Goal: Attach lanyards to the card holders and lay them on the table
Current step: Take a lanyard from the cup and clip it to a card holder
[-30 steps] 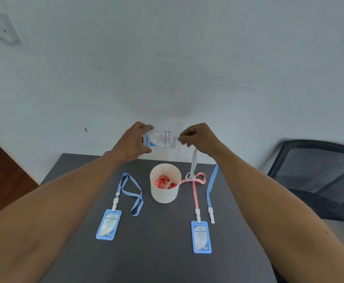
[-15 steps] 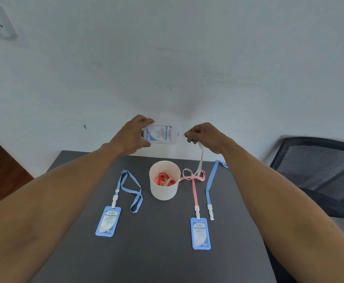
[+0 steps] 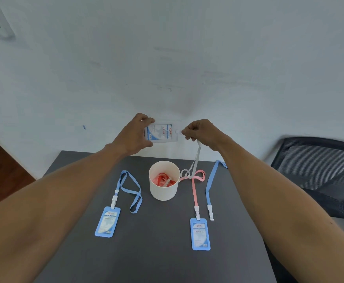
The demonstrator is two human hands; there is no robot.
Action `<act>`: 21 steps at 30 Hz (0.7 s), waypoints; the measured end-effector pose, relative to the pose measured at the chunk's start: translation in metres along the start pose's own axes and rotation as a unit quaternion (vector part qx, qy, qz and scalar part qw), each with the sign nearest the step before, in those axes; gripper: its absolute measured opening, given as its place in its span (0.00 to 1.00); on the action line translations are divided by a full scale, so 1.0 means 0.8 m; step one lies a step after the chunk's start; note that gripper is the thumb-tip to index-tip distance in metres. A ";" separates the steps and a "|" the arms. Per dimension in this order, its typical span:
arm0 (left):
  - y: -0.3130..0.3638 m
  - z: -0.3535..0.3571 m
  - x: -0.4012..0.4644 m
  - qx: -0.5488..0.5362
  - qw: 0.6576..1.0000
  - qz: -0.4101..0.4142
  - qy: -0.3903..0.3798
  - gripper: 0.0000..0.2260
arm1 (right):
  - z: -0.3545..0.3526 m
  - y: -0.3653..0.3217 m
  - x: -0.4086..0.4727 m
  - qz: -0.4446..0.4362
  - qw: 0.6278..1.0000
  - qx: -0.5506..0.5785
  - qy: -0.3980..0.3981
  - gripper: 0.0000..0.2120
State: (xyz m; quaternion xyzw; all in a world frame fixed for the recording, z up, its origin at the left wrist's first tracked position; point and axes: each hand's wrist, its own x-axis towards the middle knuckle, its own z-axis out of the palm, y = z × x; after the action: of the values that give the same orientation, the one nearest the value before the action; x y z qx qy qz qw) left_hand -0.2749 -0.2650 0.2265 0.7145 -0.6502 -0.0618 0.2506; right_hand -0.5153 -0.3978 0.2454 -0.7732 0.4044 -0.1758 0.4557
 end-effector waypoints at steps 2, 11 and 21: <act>-0.001 0.003 -0.004 -0.008 1.000 -0.021 0.010 0.35 | -0.004 -0.005 -0.003 0.003 1.000 -0.012 0.002 0.13; 0.006 0.036 -0.070 -0.035 0.988 -0.146 0.046 0.37 | -0.032 0.002 -0.012 0.035 0.998 -0.028 0.033 0.07; 0.016 0.105 -0.158 -0.067 0.974 -0.218 -0.009 0.31 | -0.006 0.038 -0.017 0.053 0.997 -0.034 0.044 0.08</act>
State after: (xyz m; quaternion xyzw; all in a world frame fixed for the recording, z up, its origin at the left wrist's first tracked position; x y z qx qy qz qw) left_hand -0.3398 -0.1671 0.1290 0.8199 -0.4756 -0.1652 0.2725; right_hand -0.5408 -0.3975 0.2233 -0.7571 0.4708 -0.1713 0.4193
